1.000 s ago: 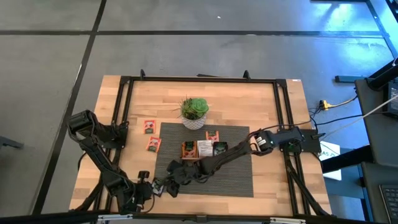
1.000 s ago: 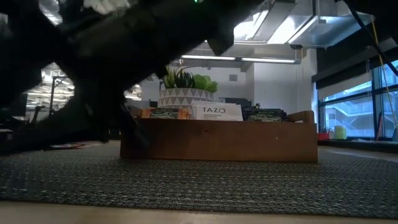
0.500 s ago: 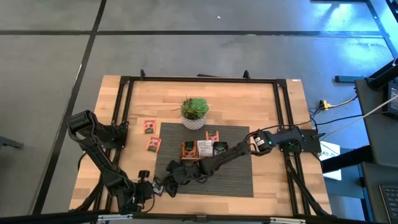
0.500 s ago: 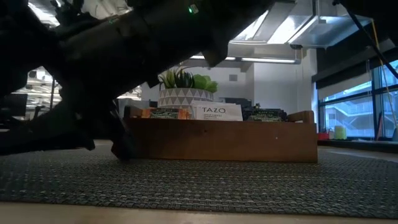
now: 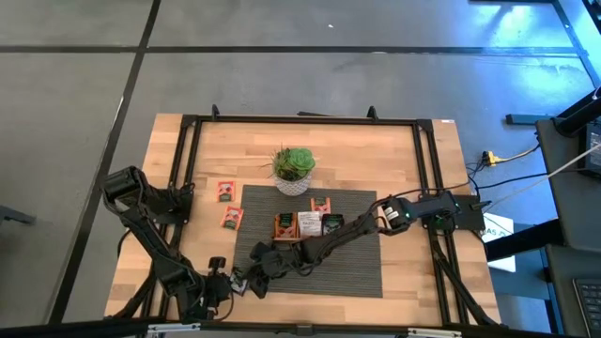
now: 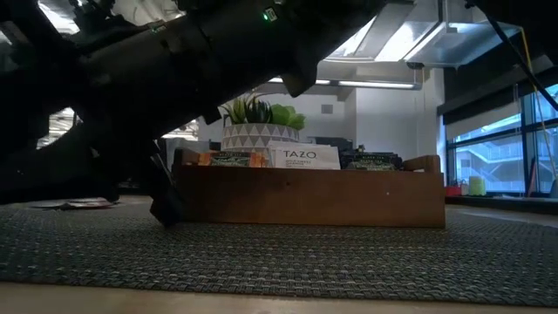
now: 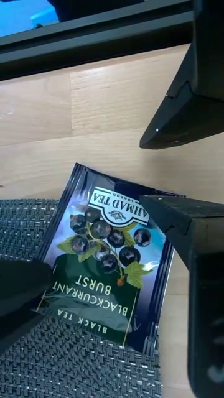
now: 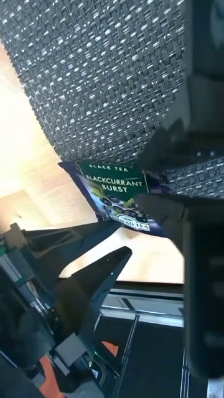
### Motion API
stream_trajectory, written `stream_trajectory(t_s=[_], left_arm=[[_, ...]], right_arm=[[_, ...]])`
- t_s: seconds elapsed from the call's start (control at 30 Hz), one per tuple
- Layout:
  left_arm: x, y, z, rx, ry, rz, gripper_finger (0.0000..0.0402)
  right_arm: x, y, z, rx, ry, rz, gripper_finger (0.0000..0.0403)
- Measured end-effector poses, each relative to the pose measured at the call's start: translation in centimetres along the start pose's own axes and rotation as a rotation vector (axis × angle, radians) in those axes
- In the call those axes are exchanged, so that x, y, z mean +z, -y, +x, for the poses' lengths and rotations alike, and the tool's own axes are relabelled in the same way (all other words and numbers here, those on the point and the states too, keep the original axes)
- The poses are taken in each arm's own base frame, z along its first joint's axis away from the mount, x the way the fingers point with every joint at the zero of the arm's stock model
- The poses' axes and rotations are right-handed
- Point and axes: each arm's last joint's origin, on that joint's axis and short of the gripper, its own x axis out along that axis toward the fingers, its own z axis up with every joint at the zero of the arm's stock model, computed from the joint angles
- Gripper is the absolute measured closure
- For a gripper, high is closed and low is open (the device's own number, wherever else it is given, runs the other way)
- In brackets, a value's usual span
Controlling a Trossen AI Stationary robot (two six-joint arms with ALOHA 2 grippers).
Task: Pick & Place Tea
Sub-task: Put the violet tea bag into the right section of the wooden organizer
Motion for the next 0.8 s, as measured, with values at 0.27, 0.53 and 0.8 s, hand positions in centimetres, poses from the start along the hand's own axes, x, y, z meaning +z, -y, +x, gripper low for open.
stream_trajectory(t_s=[0.27,0.53,0.8], left_arm=[[0.0,0.0,0.0,-0.001,0.000,-0.015,0.0272],[0.3,0.9,-1.5,-0.093,0.046,-0.036,0.0272],[1.6,1.6,-5.1,-0.156,0.259,-0.082,0.0272]], right_arm=[[-0.1,0.1,0.0,0.000,-0.001,-0.053,0.0395],[0.5,-0.5,-0.4,0.011,0.014,-0.110,0.0398],[4.9,-3.0,-4.8,0.024,-0.022,-0.312,0.0400]])
